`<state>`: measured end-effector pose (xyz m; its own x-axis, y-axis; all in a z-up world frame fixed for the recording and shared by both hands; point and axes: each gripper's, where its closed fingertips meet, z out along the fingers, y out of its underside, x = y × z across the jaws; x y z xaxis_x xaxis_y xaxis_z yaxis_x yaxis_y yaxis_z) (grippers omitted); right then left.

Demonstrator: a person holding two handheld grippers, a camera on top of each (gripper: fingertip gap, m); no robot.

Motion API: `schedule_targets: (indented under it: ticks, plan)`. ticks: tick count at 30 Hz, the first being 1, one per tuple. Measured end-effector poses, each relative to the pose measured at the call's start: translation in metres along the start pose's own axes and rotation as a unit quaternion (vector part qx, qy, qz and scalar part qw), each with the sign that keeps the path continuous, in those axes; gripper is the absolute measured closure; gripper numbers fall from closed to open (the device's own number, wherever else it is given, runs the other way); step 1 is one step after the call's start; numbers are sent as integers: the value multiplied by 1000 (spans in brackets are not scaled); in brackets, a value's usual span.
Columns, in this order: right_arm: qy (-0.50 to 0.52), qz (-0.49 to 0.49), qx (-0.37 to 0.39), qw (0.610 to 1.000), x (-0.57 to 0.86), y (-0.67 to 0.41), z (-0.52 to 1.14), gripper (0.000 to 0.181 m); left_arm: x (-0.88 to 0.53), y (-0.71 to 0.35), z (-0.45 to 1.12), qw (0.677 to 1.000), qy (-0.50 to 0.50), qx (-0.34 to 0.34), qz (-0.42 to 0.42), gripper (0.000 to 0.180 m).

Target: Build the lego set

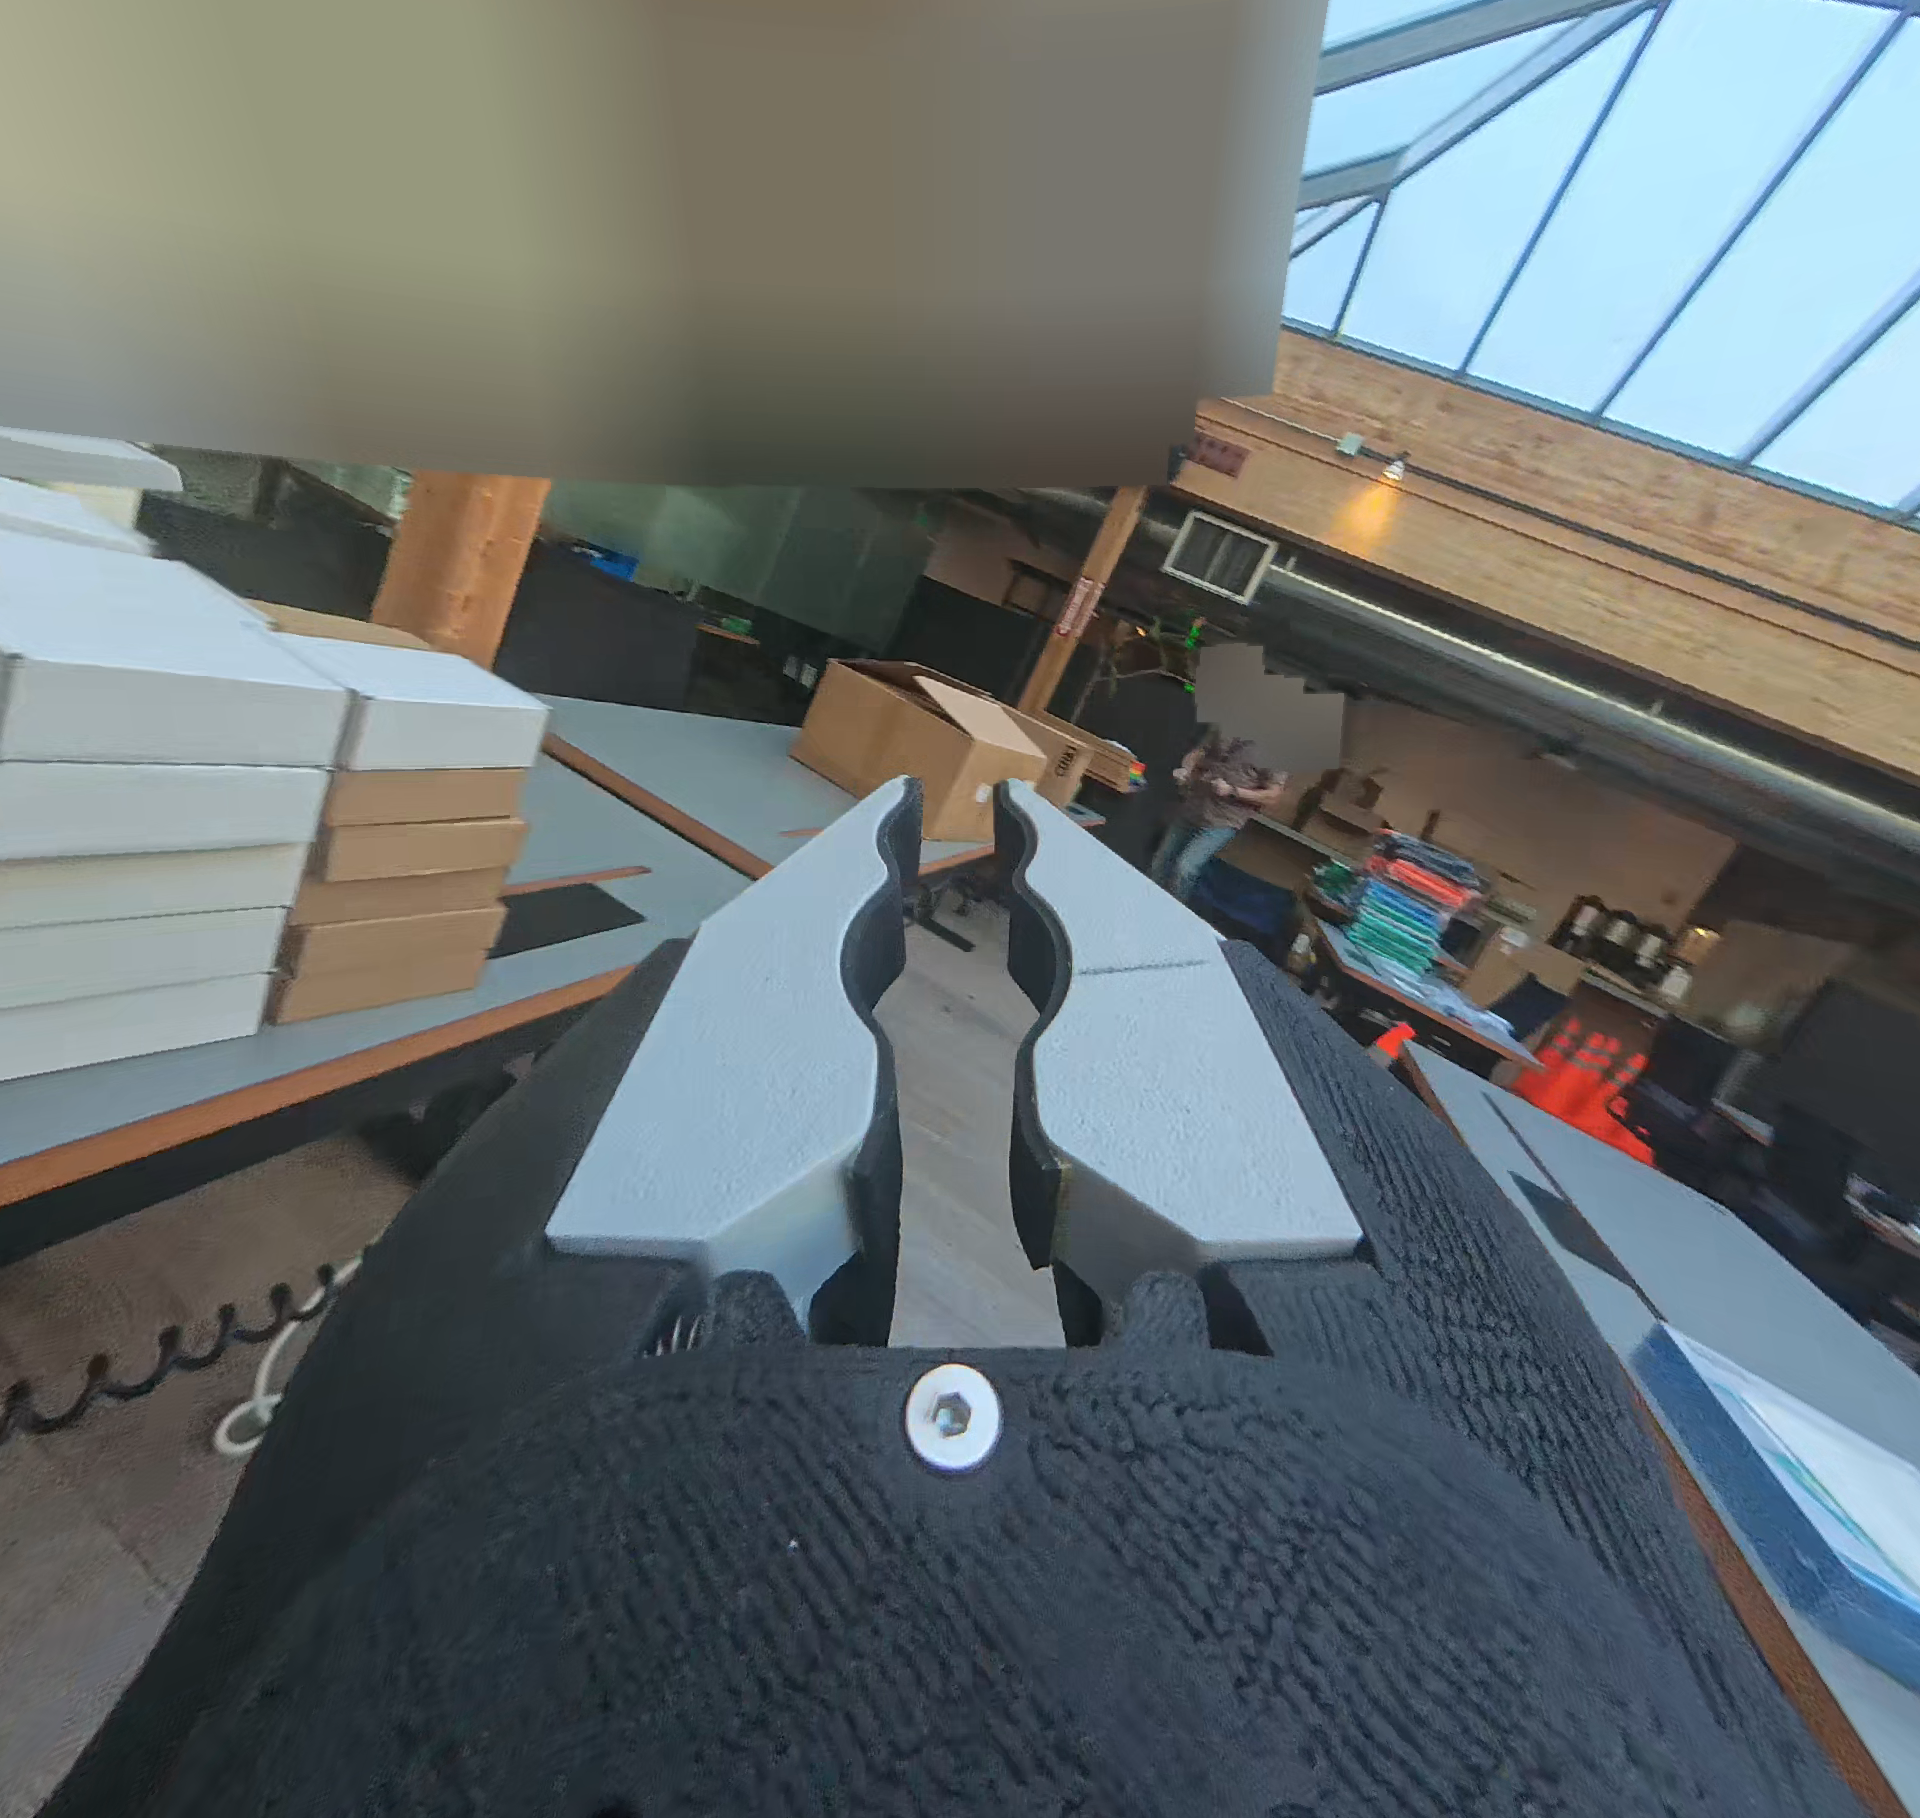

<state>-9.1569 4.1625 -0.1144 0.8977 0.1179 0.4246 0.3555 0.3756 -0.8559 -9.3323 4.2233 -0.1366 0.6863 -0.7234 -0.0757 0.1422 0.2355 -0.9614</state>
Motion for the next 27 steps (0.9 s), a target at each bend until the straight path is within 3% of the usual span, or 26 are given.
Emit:
schedule_targets:
  ticks: [10, 16, 27]
  plan:
    - [158, 21, -43, 986, 153, 59, 4, 167, -13, 58, 189, 996, 59, -34, -49, 124]
    - [156, 40, -44, 986, 178, 117, 81, 159, -69, 109, 257, 996, 40, -60, -44, 122]
    - [135, 20, 4, 991, 241, 183, 311, 146, -222, 146, 426, 996, 30, -43, -71, 114]
